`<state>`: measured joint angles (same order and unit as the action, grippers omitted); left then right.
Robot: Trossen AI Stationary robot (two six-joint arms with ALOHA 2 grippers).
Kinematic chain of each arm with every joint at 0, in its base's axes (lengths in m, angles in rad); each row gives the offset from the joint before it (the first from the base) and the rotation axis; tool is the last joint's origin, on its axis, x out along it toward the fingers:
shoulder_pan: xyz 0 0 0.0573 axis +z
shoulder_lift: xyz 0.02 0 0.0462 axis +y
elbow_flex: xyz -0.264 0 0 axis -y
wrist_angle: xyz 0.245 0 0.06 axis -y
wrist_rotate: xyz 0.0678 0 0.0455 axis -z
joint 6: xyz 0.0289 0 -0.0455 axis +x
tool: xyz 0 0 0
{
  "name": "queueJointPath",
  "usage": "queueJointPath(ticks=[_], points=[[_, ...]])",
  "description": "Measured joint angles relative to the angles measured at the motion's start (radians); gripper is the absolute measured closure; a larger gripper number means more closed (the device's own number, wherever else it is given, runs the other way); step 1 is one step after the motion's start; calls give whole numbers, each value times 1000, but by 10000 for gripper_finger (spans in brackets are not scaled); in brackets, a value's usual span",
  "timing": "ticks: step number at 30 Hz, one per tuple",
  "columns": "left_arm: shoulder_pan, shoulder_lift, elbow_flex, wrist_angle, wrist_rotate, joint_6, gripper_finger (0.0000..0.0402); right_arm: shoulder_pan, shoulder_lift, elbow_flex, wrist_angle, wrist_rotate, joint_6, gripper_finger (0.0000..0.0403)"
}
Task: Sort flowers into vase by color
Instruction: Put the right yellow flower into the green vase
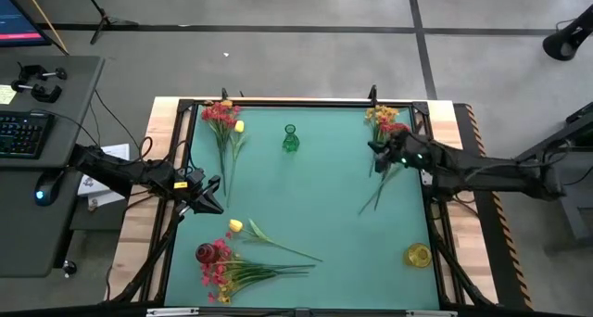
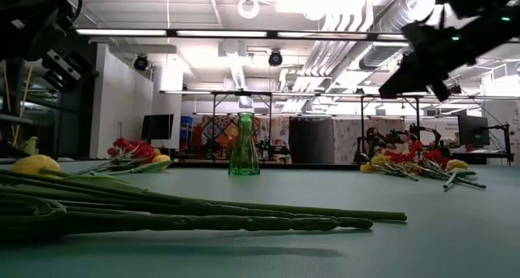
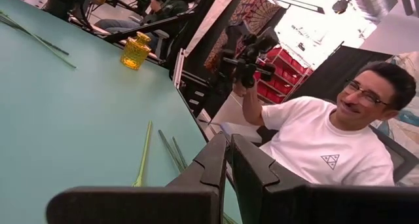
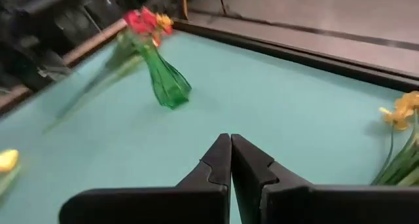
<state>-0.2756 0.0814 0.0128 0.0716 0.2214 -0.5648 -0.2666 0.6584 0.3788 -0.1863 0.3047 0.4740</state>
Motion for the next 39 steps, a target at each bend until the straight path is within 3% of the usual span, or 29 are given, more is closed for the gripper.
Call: queueJointPath(ticks=[4,10,20,24,30,34,39], points=[[0,0,0,0,0,0,390,-88,175,78,-12,-8,-89,402],[0,0,0,0,0,0,390,-177,372,127,-13,68,-243,402],[0,0,0,0,0,0,390,-286,489,197,-176,87,-187,390],[0,0,0,0,0,0,390,-330,512,197,-244,56,-99,349],[0,0,0,0,0,0,390,-355,577,197,-260,1,82,254],[0,0,0,0,0,0,390,-355,650,197,-258,-87,171,198],[0,0,0,0,0,0,390,-323,707,197,-258,-113,228,164]])
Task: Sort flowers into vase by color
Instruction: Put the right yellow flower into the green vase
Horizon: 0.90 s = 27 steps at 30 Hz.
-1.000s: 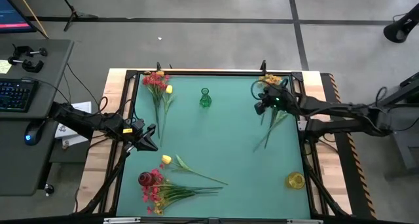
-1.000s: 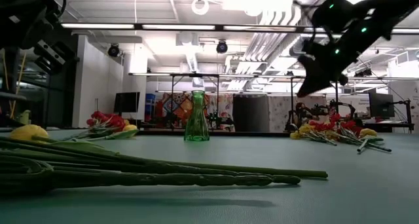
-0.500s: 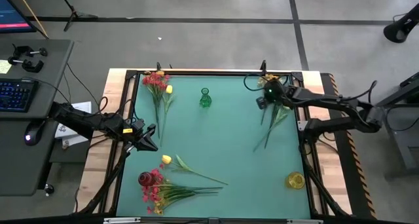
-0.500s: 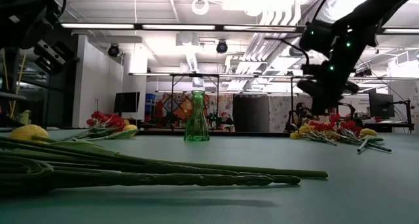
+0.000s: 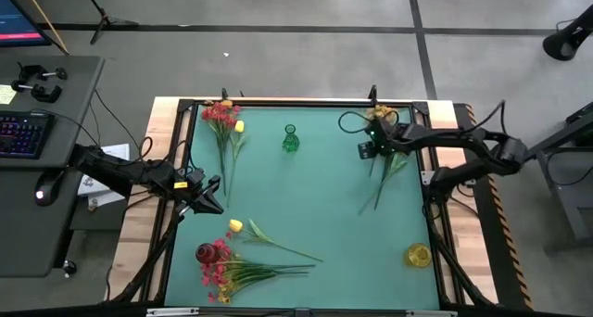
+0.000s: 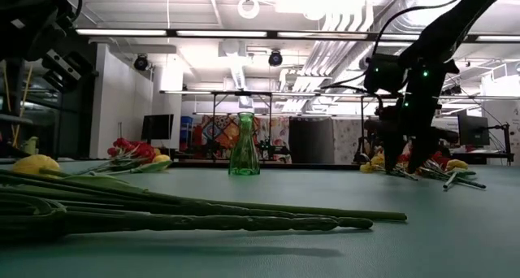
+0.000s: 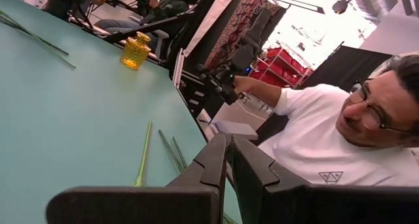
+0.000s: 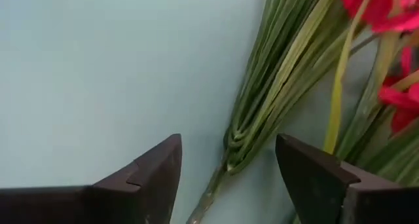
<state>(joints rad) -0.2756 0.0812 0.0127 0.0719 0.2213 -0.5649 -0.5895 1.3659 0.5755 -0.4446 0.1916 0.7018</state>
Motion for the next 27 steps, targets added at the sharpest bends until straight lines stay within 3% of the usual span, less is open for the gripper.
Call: queueJointPath(ticks=[7,12,23,27], points=[[0,0,0,0,0,0,390,25,34,0,46,183,80,174],[0,0,0,0,0,0,390,26,89,0,134,190,90,195],[0,0,0,0,0,0,390,40,151,3,142,275,200,228],[0,0,0,0,0,0,390,62,153,2,143,297,215,269]])
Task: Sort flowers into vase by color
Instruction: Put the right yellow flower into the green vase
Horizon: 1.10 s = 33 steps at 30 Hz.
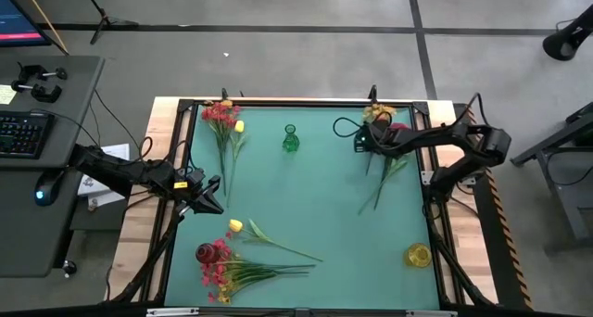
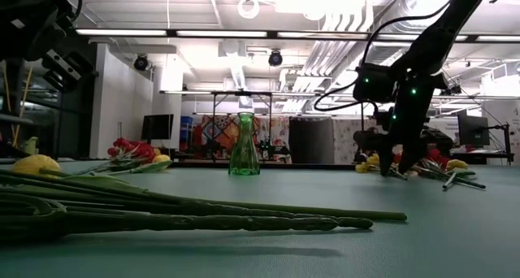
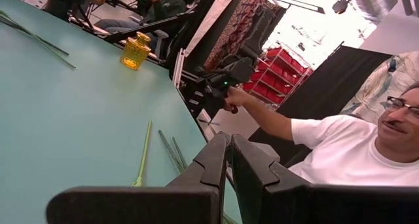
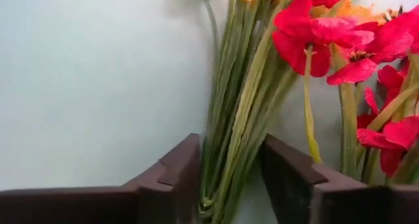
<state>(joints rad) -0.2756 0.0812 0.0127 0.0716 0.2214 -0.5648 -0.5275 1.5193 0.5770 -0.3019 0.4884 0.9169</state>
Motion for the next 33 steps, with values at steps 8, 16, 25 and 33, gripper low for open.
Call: queueJointPath(ticks=[8,16,25,33], points=[[0,0,0,0,0,0,390,85,-4,-5,108,22,-74,387],[0,0,0,0,0,0,390,169,-75,-4,432,-50,-284,395],[0,0,0,0,0,0,390,265,-114,-4,966,-271,-518,399],[0,0,0,0,0,0,390,354,11,-2,1611,-321,-761,400]])
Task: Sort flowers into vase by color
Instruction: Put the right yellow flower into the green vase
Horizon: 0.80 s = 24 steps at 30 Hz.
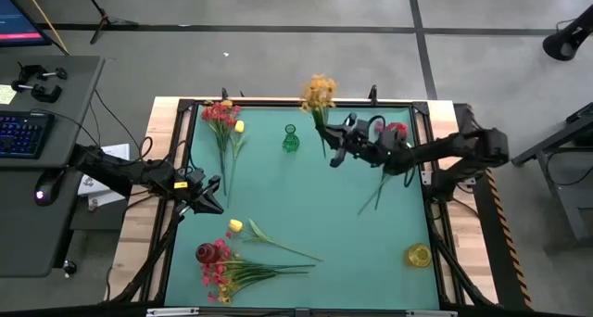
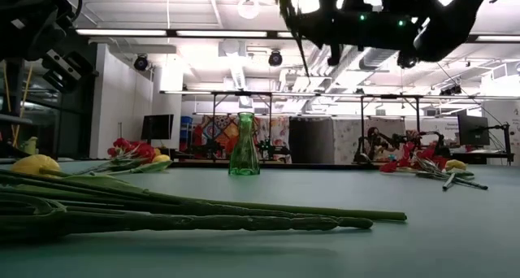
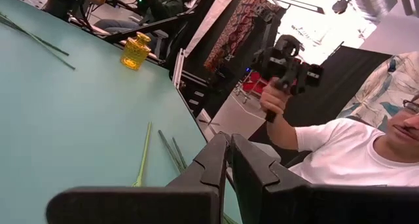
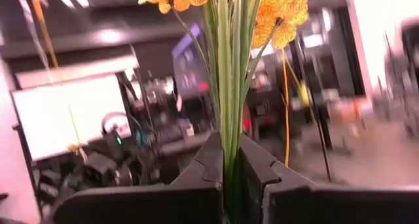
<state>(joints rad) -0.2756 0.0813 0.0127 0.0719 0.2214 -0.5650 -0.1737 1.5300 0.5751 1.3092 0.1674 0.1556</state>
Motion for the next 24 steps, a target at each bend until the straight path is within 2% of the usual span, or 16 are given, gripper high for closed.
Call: queueJointPath(ticks=[3,6,14,17,20,24], points=[[0,0,0,0,0,0,390,6,105,29,166,-12,-45,400],[0,0,0,0,0,0,390,-6,222,114,251,-52,-83,400],[0,0,0,0,0,0,390,-59,489,435,254,-71,-242,400],[0,0,0,0,0,0,390,-70,559,533,253,-70,-250,400],[0,0,0,0,0,0,390,-75,612,591,237,-60,-260,401],[0,0,0,0,0,0,390,-74,640,604,226,33,-307,401]])
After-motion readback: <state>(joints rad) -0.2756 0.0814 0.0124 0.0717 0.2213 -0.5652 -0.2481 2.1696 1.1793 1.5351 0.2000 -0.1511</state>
